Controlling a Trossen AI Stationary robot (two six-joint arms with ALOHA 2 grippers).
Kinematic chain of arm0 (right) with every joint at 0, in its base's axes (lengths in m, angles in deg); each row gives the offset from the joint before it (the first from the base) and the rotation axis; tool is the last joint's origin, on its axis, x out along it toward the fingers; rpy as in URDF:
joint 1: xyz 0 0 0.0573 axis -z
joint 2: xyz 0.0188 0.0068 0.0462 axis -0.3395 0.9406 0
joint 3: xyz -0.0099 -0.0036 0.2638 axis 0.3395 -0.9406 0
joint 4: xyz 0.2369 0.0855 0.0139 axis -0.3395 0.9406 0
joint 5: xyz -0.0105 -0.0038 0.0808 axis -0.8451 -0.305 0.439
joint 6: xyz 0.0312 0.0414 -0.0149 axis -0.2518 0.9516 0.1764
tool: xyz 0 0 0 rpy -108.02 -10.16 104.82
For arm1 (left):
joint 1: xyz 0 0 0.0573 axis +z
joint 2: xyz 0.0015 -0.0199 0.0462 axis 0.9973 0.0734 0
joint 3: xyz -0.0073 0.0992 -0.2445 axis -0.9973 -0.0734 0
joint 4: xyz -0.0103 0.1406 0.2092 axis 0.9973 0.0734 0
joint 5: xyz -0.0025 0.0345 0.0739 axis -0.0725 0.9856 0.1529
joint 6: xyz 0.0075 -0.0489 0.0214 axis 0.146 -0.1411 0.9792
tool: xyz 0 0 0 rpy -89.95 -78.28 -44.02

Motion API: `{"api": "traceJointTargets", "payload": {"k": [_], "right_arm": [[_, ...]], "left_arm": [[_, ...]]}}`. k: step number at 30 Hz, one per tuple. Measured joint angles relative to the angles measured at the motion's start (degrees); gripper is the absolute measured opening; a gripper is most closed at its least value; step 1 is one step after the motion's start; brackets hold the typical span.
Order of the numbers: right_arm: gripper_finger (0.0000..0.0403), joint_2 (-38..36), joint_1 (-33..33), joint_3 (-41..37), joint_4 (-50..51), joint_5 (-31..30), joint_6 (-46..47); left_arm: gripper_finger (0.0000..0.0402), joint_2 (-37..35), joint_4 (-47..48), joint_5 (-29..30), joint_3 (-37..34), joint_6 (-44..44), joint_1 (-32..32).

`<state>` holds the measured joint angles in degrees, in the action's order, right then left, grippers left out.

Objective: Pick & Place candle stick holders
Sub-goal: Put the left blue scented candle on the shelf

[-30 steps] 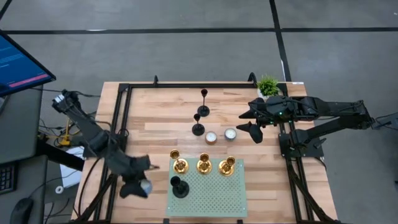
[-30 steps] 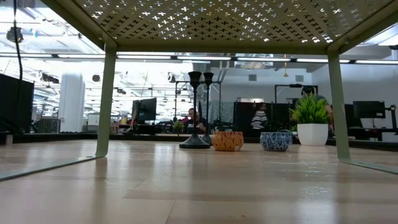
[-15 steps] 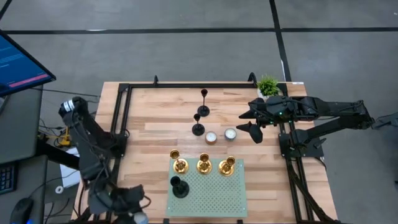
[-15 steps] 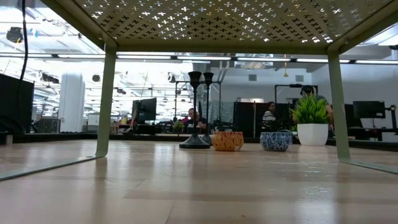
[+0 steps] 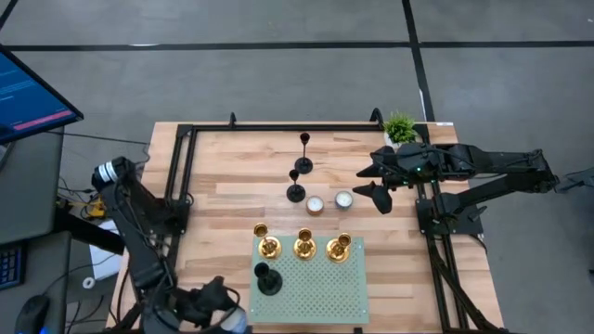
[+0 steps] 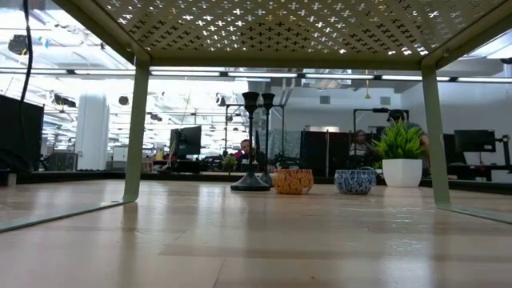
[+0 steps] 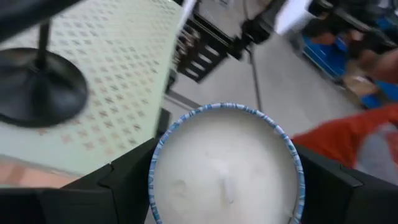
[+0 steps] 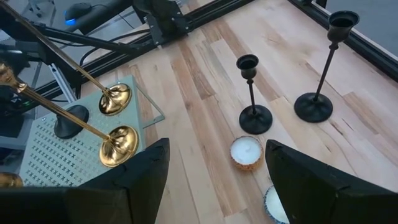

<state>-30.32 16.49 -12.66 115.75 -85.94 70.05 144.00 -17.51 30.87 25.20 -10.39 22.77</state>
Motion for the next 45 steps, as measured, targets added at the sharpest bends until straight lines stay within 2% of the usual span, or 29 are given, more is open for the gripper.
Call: {"api": "traceJointTargets", "payload": {"k": [6,17,45], "right_arm": [[0.0256,0.0,0.0,0.0,0.02,1.15,-0.42],[0.0256,-0.01,-0.04,0.0,0.02,2.97,-0.46],[0.0256,0.0,-0.04,0.0,0.02,4.48,0.0]], "left_arm": [[0.0299,4.82,-1.83,4.86,0.0,0.23,0.68],[0.0299,6.78,-2.56,5.08,0.0,6.83,5.17],[0.0299,8.38,0.25,4.71,-0.02,14.49,6.12]]}}
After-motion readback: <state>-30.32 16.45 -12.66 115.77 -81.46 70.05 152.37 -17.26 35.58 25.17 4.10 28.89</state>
